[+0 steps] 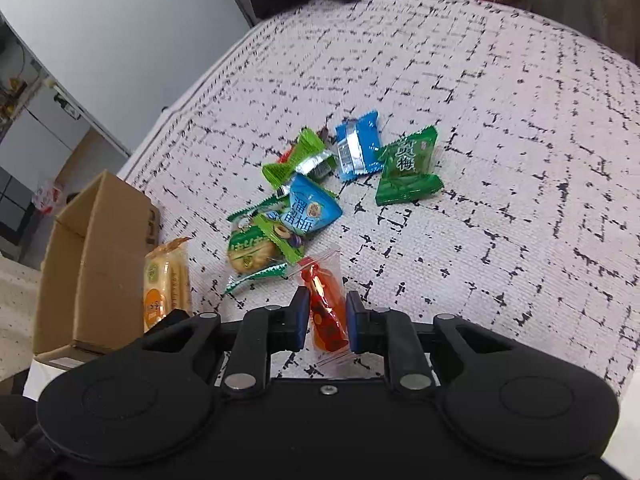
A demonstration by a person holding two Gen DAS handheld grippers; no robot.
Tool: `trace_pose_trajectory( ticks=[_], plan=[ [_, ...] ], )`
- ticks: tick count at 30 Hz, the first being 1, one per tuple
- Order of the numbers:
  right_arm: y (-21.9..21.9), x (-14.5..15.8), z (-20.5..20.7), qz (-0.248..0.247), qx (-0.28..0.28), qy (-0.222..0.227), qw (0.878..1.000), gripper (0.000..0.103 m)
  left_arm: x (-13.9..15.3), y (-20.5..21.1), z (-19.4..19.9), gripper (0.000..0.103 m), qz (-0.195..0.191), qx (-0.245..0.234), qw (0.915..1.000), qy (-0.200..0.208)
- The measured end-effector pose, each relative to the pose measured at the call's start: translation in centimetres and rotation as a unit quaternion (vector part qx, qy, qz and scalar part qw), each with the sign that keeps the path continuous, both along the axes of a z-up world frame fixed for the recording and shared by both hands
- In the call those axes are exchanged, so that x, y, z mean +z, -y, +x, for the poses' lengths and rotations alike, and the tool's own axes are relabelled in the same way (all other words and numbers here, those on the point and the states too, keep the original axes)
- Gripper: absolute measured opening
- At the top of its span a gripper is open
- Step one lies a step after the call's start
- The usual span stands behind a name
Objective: Organize snacks
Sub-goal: 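Carry both held snacks up and over the cardboard box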
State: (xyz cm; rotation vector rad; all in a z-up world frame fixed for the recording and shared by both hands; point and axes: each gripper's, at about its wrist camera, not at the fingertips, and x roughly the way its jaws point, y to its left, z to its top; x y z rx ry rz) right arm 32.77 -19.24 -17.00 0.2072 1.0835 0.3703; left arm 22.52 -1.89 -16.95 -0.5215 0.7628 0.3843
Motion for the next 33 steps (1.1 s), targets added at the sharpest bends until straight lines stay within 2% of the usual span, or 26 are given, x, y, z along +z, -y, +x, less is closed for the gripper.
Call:
trace_pose_trajectory(
  ticks=[17, 25, 33],
  plan=[
    [1.2, 5.7, -3.5, 0.052, -0.037, 0.046, 0.997, 0.019, 7.0, -1.5, -3.9, 0.033, -0.014, 0.009, 0.9976, 0.067],
    [-0.8, 7.6, -5.4, 0.06, -0.024, 0.056, 0.996, 0.019, 9.1, -2.6, -5.2, 0.033, -0.025, 0.013, 0.9956, 0.09],
    [-3.5, 9.3, -6.3, 0.06, -0.008, 0.064, 0.996, 0.019, 9.9, -4.7, -6.4, 0.033, -0.035, 0.031, 0.9939, 0.1]
  ],
)
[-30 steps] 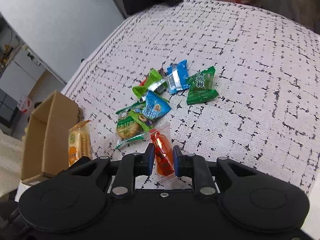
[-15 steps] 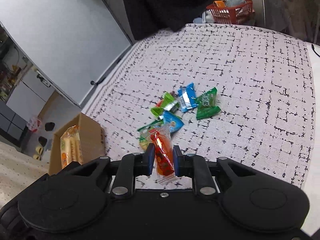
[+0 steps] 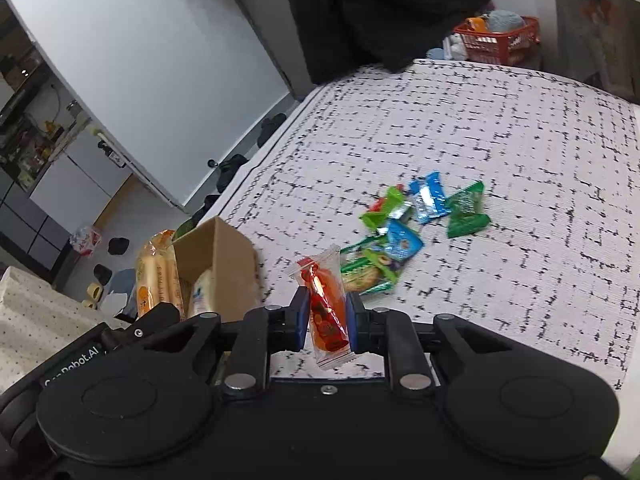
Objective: Organize snacks
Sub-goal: 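Carry both held snacks up and over the cardboard box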
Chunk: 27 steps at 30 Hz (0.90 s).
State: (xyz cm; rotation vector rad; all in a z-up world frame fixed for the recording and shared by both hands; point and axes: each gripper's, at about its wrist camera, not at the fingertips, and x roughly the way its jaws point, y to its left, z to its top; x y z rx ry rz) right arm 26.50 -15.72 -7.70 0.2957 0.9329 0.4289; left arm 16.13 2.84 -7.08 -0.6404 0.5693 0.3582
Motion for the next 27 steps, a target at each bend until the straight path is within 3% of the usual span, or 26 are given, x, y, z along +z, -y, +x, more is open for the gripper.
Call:
trace_pose_trajectory(
  ticks=[27],
  plan=[
    [-11.5, 1.3, -1.5, -0.025, 0.07, 0.003, 0.997, 0.019, -1.8, -9.8, -2.9, 0.033, -0.054, 0.083, 0.995, -0.013]
  ],
)
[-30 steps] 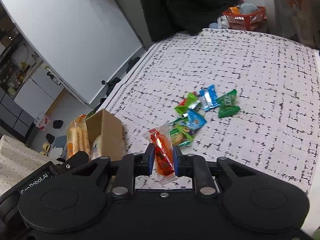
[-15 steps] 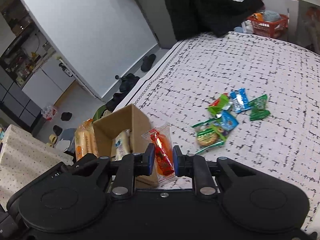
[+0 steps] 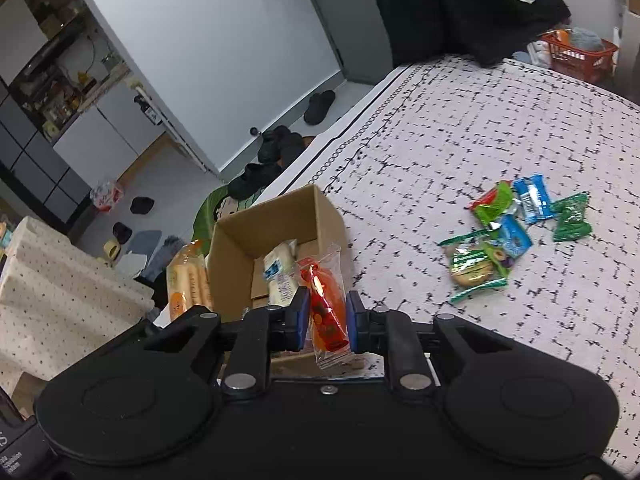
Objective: Organize snacks
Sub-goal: 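Carry both held snacks up and over the cardboard box, then open both tools dropping the bread snack and orange candy into the box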
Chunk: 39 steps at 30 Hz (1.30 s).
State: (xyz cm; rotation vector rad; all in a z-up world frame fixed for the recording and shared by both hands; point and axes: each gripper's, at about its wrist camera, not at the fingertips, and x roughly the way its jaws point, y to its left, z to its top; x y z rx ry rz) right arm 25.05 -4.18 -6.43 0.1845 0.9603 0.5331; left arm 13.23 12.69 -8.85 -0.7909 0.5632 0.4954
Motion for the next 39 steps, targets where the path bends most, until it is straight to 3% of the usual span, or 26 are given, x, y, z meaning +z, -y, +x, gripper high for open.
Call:
trace_pose_trajectory(
  ticks=[17, 24, 31, 34, 36, 39],
  plan=[
    [-4.9, -1.1, 0.7, -0.018, 0.026, -0.012, 0.999, 0.019, -2.7, -3.7, 0.6, 0.034, -0.059, 0.005, 0.9983, -0.005],
    [-5.8, -1.8, 1.3, -0.022, 0.024, -0.019, 0.999, 0.019, -3.3, -4.8, 0.6, 0.045, -0.075, 0.028, 0.9965, -0.024],
    [-7.1, -1.7, 1.5, -0.014, 0.028, -0.02, 0.999, 0.019, -2.7, -5.3, 0.0, 0.06, -0.066, 0.041, 0.9966, -0.028],
    [-7.4, -1.5, 1.6, -0.008, 0.03, -0.017, 0.999, 0.023, -2.7, -5.5, -0.3, 0.062, -0.067, 0.046, 0.9963, -0.03],
    [-7.2, -1.3, 1.6, -0.004, 0.028, -0.016, 0.999, 0.034, -2.7, -5.6, -0.3, 0.063, -0.068, 0.046, 0.9961, -0.032],
    [-6.6, -1.1, 1.4, -0.003, 0.028, -0.013, 1.0, 0.038, -2.5, -5.5, -0.2, 0.064, -0.065, 0.043, 0.9963, -0.036]
  ],
)
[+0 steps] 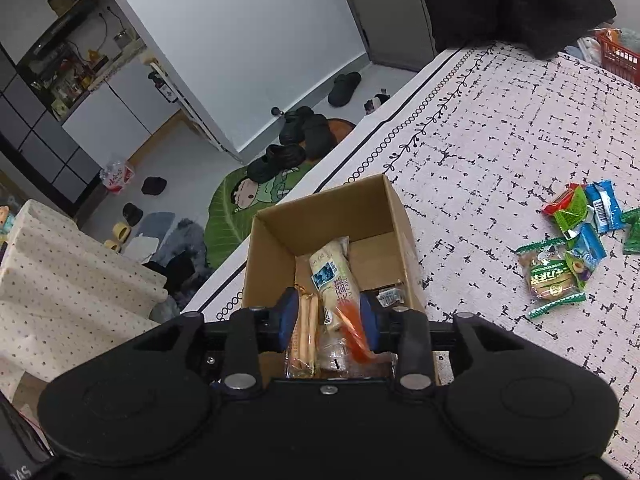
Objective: Organize snacks
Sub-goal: 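Open both tools dropping the bread snack and orange candy into the box, then move both open tools back to the remaining candy pile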
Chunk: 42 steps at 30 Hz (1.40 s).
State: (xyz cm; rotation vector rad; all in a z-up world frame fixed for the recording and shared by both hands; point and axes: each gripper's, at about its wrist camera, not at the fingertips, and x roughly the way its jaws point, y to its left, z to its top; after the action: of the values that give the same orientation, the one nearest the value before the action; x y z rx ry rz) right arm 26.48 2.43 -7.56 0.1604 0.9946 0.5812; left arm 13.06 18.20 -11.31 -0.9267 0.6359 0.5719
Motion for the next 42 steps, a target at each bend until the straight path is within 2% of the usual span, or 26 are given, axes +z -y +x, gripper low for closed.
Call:
trace_pose_trajectory(
  ticks=[6, 10, 12, 16, 21, 26, 42],
  plan=[
    [2.2, 0.0, -0.3, -0.011, -0.017, 0.005, 1.0, 0.052, 0.2, 0.5, 0.1, 0.066, 0.008, -0.003, 0.9999, -0.013],
    [3.7, -0.2, -0.6, -0.014, -0.024, 0.005, 1.0, 0.054, 0.6, 1.1, 0.3, 0.068, 0.015, -0.013, 0.9997, -0.016],
    [4.3, -0.2, -0.7, -0.016, -0.028, 0.006, 0.999, 0.055, 0.9, 1.5, 0.3, 0.075, 0.02, -0.017, 0.9995, -0.017],
    [5.6, -0.1, -1.1, -0.018, -0.036, 0.012, 0.999, 0.062, 1.5, 2.3, 0.4, 0.079, 0.03, -0.025, 0.9992, -0.013],
    [7.4, 0.4, -1.4, -0.025, -0.053, 0.026, 0.998, 0.079, 2.1, 3.6, 0.7, 0.091, 0.04, -0.04, 0.9984, -0.008],
    [9.2, 0.7, -1.5, -0.026, -0.06, 0.035, 0.997, 0.088, 2.8, 5.1, 1.0, 0.103, 0.055, -0.057, 0.9969, -0.002],
    [15.2, 0.5, -1.3, -0.02, -0.099, 0.041, 0.994, 0.097, 3.9, 9.2, 1.8, 0.103, 0.084, -0.099, 0.9915, -0.002]
  ],
)
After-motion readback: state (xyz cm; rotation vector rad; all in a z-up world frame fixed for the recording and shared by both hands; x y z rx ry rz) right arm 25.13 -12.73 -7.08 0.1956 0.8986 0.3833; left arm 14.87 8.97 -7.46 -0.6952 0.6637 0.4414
